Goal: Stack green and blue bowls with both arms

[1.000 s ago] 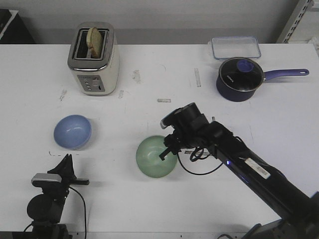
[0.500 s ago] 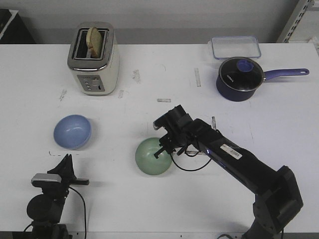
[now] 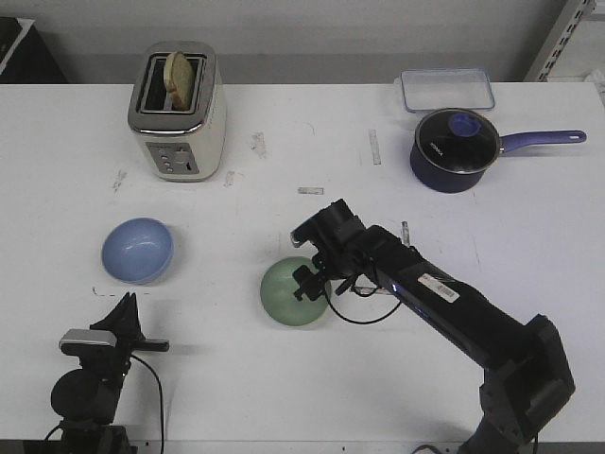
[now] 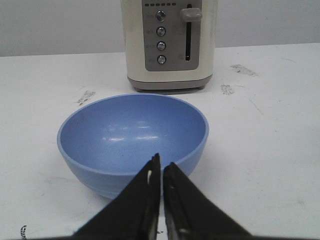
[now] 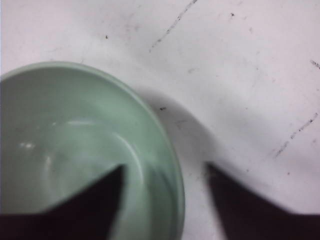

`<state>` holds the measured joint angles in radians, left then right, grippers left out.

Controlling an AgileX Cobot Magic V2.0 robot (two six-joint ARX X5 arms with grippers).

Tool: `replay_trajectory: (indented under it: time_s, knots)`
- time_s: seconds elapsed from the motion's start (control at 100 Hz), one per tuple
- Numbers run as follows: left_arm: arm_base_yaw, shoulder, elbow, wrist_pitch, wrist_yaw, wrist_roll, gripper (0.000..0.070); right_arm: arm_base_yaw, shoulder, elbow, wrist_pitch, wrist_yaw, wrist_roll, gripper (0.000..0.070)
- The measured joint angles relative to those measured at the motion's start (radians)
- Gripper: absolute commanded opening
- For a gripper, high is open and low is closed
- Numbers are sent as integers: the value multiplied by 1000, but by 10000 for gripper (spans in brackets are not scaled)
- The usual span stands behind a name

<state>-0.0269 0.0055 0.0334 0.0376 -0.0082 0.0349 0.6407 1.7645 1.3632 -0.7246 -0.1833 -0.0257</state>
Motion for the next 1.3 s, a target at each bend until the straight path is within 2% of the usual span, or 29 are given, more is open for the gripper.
replay_trajectory:
  time_s: [0.22,0.28,0.34,0.41,0.51,0.54,0.7,0.88,1.06,1.3]
  knots:
    - [0,0,0,0,0,0,1,-4,-7,31,-35,0,-1,653]
    - [0,0,0,0,0,0,1,-10,-27,56,-35,0,-1,606]
    - [0,0,0,0,0,0,1,-23,-59,89,-34,0,-1,522]
    - [0,0,0,0,0,0,1,-40,-110,128,-33,0,-1,391]
    - [0,0,0,0,0,0,1,-85,-187,183,-24,0,-2,62]
    - [0,0,0,0,0,0,1,-102,-208,193,-21,0,-2,0]
    - [0,0,0,4,0,0,1,-217,-314,196,-23,5,-4,0]
    - [0,0,0,4,0,0,1,-384,-434,135,-23,97,-10,0]
    - [0,0,0,4,0,0,1,-535,-618,-65,43,108,-13,0]
    - [0,0,0,0,0,-14,1,-619,-915,-424,181,108,-24,0]
